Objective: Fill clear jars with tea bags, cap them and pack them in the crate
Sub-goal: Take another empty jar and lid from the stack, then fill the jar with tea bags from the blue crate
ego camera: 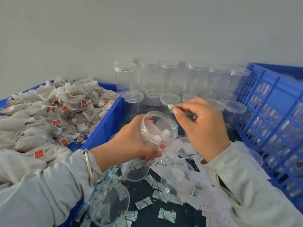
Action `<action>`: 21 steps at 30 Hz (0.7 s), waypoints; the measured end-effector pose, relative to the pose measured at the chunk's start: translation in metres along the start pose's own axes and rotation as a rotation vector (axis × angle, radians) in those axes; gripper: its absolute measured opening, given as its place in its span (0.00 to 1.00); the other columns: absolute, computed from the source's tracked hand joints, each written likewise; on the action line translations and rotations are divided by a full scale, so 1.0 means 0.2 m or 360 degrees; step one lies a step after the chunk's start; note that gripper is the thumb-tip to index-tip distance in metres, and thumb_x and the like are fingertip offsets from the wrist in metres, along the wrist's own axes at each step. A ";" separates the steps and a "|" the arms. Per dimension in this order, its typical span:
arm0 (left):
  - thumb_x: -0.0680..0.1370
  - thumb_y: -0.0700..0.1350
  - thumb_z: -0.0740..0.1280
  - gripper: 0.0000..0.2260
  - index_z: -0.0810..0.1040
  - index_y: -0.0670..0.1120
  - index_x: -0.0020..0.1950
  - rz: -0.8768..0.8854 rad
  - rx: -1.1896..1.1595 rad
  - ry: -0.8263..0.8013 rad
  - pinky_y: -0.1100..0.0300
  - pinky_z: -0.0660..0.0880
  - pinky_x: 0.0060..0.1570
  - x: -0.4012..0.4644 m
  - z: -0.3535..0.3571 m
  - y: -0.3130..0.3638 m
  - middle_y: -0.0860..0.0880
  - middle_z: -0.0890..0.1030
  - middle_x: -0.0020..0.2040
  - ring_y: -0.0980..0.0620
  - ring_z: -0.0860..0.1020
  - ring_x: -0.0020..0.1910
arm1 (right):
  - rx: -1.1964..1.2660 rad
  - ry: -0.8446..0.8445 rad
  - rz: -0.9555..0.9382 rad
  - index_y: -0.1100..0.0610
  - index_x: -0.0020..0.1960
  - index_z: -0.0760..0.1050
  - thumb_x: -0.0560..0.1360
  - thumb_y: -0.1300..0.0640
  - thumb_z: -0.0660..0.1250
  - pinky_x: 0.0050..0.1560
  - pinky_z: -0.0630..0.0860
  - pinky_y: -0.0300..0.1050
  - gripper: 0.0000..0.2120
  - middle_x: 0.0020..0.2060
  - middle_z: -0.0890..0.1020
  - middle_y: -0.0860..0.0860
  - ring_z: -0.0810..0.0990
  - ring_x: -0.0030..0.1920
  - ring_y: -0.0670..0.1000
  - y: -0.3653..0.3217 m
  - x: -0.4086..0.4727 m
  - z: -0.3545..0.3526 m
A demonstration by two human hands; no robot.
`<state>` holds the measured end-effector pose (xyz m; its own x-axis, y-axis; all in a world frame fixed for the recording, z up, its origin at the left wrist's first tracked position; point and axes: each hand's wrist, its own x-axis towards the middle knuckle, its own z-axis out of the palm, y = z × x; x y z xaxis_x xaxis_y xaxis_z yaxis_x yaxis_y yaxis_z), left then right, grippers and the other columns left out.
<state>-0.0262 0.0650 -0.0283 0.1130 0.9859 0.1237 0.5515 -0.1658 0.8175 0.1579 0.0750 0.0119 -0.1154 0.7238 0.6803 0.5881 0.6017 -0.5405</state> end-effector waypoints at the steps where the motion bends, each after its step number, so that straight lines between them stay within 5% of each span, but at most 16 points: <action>1: 0.59 0.51 0.82 0.39 0.66 0.61 0.64 0.0027 -0.0012 -0.0025 0.60 0.75 0.55 -0.01 0.00 0.00 0.60 0.77 0.55 0.62 0.77 0.54 | -0.0010 -0.0112 0.0015 0.57 0.50 0.83 0.74 0.53 0.69 0.51 0.70 0.37 0.09 0.42 0.78 0.47 0.75 0.45 0.45 -0.01 0.01 0.01; 7: 0.51 0.57 0.79 0.40 0.67 0.64 0.59 0.0093 -0.0156 -0.0067 0.75 0.72 0.47 -0.04 0.04 0.04 0.62 0.77 0.56 0.68 0.75 0.53 | 0.0003 -0.0372 -0.0152 0.58 0.50 0.83 0.73 0.67 0.65 0.51 0.69 0.34 0.11 0.42 0.79 0.47 0.74 0.45 0.45 -0.01 -0.04 -0.06; 10: 0.49 0.58 0.79 0.42 0.68 0.63 0.61 0.0106 -0.0246 -0.0030 0.69 0.71 0.54 -0.03 0.06 0.07 0.63 0.77 0.56 0.67 0.75 0.56 | -0.0087 -0.0697 -0.0296 0.59 0.49 0.84 0.68 0.66 0.59 0.49 0.64 0.27 0.17 0.42 0.79 0.48 0.72 0.44 0.44 -0.02 -0.08 -0.16; 13: 0.48 0.57 0.79 0.42 0.68 0.64 0.60 0.0171 -0.0274 -0.0016 0.66 0.71 0.56 0.00 0.10 0.14 0.69 0.76 0.55 0.69 0.74 0.56 | -0.0242 -0.0881 -0.0424 0.58 0.53 0.82 0.69 0.66 0.63 0.53 0.65 0.31 0.16 0.46 0.81 0.51 0.73 0.51 0.48 -0.01 -0.08 -0.28; 21: 0.40 0.67 0.79 0.48 0.70 0.63 0.59 0.0514 -0.0444 -0.0079 0.67 0.75 0.50 0.15 0.22 0.59 0.68 0.78 0.55 0.66 0.77 0.56 | -0.0490 -0.0509 -0.0687 0.62 0.47 0.82 0.70 0.62 0.70 0.46 0.73 0.48 0.07 0.38 0.82 0.54 0.78 0.42 0.55 -0.01 0.03 -0.73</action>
<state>0.0789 0.0735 0.0470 0.2868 0.8808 0.3768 0.2370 -0.4464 0.8629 0.2733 0.0282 0.0901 -0.6005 0.5312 0.5977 0.6336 0.7721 -0.0495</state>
